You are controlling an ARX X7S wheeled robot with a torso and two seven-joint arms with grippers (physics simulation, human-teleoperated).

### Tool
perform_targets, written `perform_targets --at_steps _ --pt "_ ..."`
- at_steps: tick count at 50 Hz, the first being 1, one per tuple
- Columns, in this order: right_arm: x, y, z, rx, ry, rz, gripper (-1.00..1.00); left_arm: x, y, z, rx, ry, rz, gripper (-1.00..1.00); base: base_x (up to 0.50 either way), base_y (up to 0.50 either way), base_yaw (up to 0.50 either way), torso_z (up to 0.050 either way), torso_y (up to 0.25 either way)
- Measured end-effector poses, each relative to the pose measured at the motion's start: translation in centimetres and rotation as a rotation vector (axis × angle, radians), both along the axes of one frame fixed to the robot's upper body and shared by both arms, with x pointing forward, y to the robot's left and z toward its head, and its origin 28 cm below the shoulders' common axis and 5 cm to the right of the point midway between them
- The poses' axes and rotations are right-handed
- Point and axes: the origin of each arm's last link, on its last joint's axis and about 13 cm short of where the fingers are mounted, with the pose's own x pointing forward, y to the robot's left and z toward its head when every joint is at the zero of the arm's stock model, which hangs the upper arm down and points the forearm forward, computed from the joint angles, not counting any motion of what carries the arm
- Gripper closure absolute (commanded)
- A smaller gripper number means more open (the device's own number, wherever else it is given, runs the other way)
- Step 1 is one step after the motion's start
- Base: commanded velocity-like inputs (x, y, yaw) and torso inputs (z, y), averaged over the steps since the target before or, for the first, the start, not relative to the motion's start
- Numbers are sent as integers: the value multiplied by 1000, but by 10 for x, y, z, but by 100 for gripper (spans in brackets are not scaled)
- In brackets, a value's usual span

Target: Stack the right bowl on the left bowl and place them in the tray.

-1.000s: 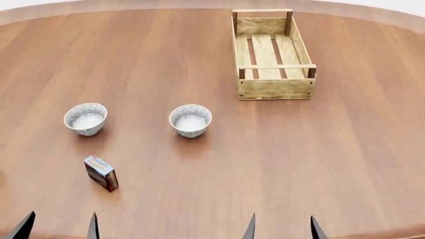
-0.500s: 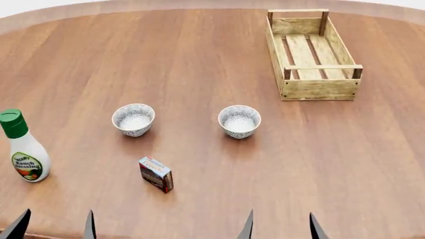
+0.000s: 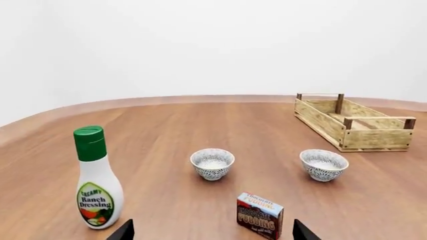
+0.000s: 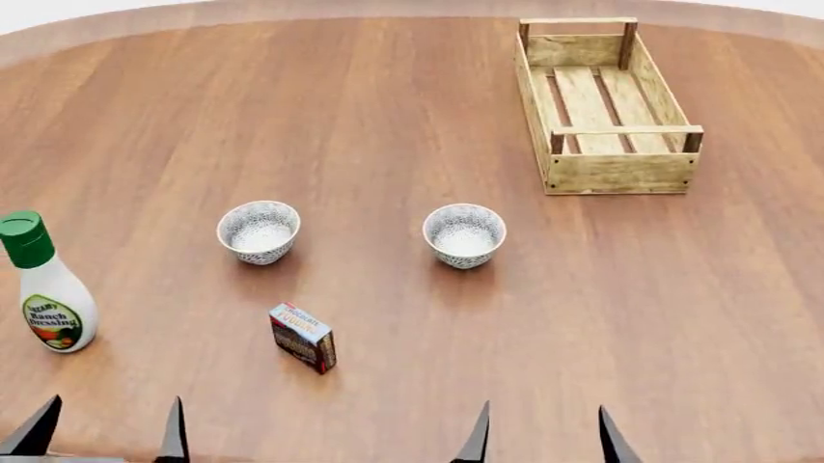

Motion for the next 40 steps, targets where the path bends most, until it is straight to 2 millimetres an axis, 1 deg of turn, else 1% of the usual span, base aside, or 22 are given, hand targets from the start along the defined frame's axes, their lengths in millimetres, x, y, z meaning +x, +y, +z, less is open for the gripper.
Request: perform_targets --at_steps 7,20,29,34,40 --pt "8 -1 16 16 13 3 -100 10 -1 20 -8 11 -12 -100 0 0 0 0 0" --pt "30 -4 62 38 -19 -2 -100 30 -5 70 10 -38 -43 -100 0 0 0 0 0" --pt "38 -4 91 49 -53 -2 -100 38 -8 102 26 -91 -56 -100 0 0 0 0 0" --pt "40 -5 102 49 -70 -3 -100 40 -9 114 32 -114 -60 -100 0 0 0 0 0" --pt "41 -5 110 47 -81 -3 -100 40 -10 121 39 -130 -63 -100 0 0 0 0 0"
